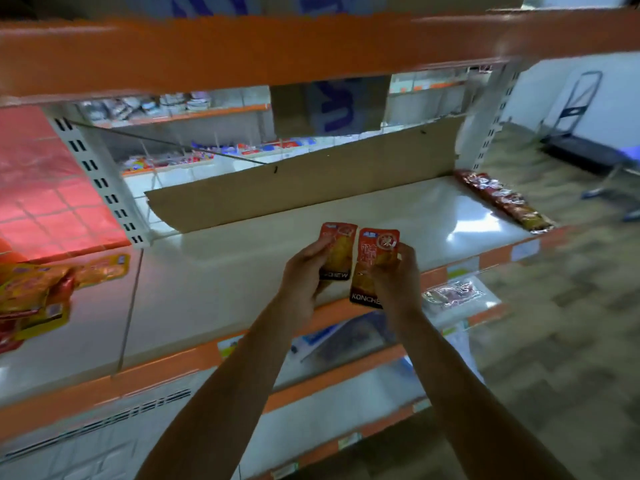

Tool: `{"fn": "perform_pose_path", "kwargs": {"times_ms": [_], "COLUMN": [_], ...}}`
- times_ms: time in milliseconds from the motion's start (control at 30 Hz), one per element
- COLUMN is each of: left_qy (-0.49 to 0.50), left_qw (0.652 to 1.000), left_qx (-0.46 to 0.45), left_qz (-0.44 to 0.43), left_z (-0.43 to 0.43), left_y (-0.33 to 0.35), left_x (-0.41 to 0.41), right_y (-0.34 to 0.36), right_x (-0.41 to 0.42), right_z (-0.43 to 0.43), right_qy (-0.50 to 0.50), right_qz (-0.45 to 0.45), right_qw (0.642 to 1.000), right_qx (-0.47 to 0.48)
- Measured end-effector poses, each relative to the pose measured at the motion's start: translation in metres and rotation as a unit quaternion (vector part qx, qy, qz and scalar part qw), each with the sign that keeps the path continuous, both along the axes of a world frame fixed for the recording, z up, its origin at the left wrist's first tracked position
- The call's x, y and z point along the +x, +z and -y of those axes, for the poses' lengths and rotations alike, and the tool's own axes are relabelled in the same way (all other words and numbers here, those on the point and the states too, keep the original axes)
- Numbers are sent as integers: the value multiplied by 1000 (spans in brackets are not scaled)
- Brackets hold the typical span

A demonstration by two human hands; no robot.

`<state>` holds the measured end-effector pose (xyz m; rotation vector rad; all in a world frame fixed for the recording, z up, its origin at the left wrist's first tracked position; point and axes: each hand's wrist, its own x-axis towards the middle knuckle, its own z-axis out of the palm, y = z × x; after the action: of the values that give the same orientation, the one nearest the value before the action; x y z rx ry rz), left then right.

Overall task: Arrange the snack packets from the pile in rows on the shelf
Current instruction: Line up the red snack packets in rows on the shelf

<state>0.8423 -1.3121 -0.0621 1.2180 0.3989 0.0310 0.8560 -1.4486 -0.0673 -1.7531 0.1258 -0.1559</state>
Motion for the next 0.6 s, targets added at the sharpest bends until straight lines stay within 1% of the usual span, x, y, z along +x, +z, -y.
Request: {"fn": "perform_pose_path", "kwargs": {"times_ms": [200, 400, 500, 600], "left_qy": [-21, -47, -69, -70], "left_qw": [998, 991, 986, 977], "left_qx": [64, 126, 153, 194], "left_qz": [21, 7, 27, 47], "left_z": [70, 117, 140, 161], "left_y": [-4, -9, -10, -9], "left_x": [30, 82, 118, 159], "right_y": [-1, -8, -8, -6], "right_x": [18, 54, 84, 118], "right_z": [70, 119, 142, 163], "right_qy": [-50, -78, -100, -127], "right_qz": [0, -12, -8, -12], "right_qw": [997, 997, 995, 992], "right_qx": [-54, -26, -5, 4]}}
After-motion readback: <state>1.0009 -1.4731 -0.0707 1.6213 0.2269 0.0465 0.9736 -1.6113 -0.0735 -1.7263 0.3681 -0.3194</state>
